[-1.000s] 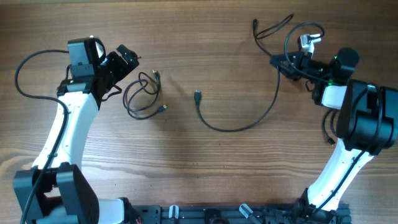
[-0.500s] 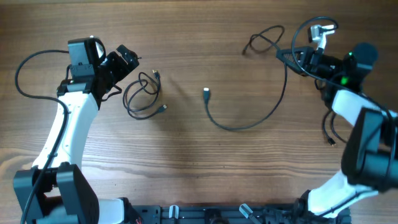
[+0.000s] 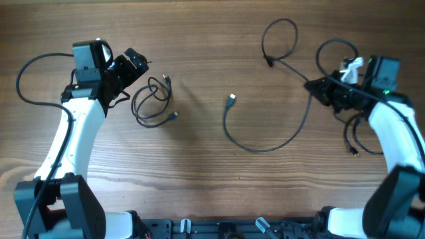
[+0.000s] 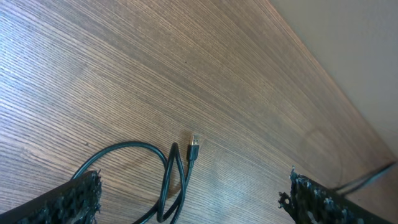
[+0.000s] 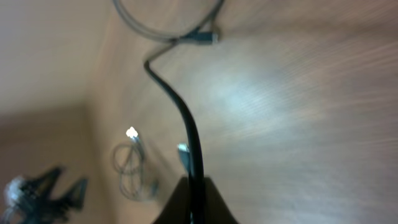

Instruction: Untangle cables

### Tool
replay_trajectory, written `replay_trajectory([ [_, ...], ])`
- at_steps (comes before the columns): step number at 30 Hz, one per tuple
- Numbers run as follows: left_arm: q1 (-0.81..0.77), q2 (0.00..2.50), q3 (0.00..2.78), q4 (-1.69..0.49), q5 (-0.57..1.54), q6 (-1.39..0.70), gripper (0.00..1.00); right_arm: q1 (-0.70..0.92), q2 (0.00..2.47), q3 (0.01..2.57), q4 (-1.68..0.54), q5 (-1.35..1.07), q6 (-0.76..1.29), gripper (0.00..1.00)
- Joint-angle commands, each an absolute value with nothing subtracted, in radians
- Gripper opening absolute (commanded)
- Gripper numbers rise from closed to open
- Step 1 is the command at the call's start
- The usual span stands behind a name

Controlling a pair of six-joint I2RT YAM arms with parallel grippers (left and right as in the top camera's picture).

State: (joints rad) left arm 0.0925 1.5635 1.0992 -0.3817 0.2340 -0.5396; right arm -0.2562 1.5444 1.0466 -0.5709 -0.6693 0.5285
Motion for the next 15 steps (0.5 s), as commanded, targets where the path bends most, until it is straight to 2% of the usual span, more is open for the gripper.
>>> replay_trajectory([
  [1,0.092,1.567,1.103,-0.38,0.235,-0.529,1.0,-0.259,1.498,1.214,-0.821,-0.156,0.458,0.05],
  [4,0.092,1.567,1.103,-0.38,0.235,-0.529,1.0,-0.259,1.498,1.313,-0.959,0.15,0.498,0.05],
  [9,0.092,1.567,1.103,-0.38,0.235,-0.529,1.0,-0.259,1.505,1.328,-0.911,0.558,0.409,0.05],
  [15,0.092,1.567,1.103,-0.38,0.235,-0.529,1.0,-0.259,1.541,1.327,-0.794,0.542,0.375,0.07],
])
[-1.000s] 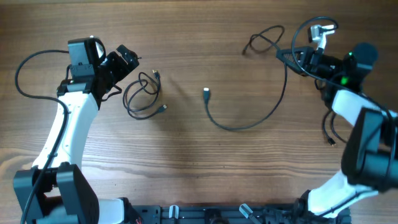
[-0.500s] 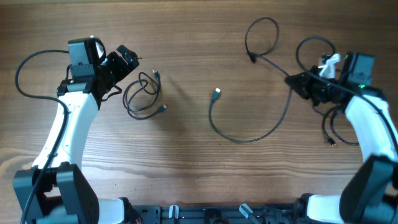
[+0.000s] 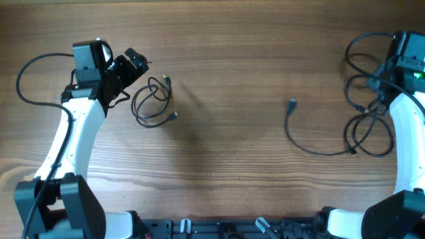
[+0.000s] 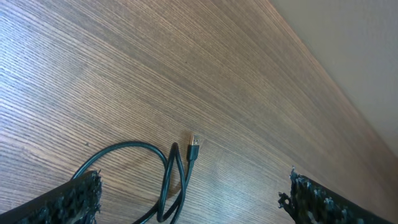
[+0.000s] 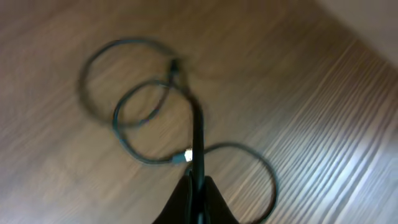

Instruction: Untangle cables

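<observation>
A small coiled black cable (image 3: 153, 101) lies at the left, its loops (image 4: 174, 180) and plug (image 4: 194, 143) between my left gripper's spread fingers (image 4: 81, 196). My left gripper (image 3: 133, 63) is open, just up-left of that coil. A long black cable (image 3: 319, 151) stretches from its free plug (image 3: 292, 103) to a bundle of loops (image 3: 366, 123) at the far right. My right gripper (image 3: 380, 78) is shut on this long cable (image 5: 198, 137), its fingers (image 5: 186, 193) pinching the strand above blurred loops (image 5: 143, 124).
Wooden table (image 3: 219, 46) with its far edge in the left wrist view (image 4: 348, 93). Each arm's own wire runs beside it, at far left (image 3: 26, 73) and far right. The long cable's loops crowd the right edge.
My right gripper has moved right toward the table's right edge with the long cable in it. The cable's free plug has shifted from the middle to right of centre. The left arm has not moved.
</observation>
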### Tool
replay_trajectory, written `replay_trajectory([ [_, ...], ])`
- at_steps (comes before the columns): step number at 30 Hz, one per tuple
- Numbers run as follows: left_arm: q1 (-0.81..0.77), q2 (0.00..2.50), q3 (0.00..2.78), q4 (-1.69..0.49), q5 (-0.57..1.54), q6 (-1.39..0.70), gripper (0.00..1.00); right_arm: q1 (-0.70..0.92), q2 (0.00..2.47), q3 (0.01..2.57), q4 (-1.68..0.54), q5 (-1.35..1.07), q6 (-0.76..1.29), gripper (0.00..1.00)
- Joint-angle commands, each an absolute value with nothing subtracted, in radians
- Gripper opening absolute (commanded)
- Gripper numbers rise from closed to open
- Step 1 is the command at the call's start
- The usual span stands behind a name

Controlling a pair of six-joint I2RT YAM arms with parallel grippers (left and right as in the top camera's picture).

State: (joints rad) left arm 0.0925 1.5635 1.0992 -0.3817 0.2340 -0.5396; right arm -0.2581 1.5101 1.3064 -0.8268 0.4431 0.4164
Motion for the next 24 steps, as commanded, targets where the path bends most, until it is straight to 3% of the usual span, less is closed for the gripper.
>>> replay_trajectory([
  [1,0.092,1.567,1.103,-0.38,0.235,-0.529,1.0,-0.259,1.547,1.327,-0.788,0.537,0.366,0.11],
  [3,0.092,1.567,1.103,-0.38,0.235,-0.529,1.0,-0.259,1.561,1.327,-0.793,0.498,0.366,0.48],
  [7,0.092,1.567,1.103,-0.379,0.235,-0.529,1.0,-0.259,1.568,1.327,-0.796,0.393,0.366,0.86],
  [8,0.092,1.567,1.103,-0.38,0.235,-0.529,1.0,-0.259,1.568,1.327,-0.79,0.355,0.366,0.99],
  [14,0.092,1.567,1.103,-0.38,0.235,-0.529,1.0,-0.259,1.568,1.327,-0.741,0.065,0.368,1.0],
  [24,0.092,1.567,1.103,-0.38,0.235,-0.529,1.0,-0.259,1.568,1.327,-0.741,0.054,0.368,1.0],
])
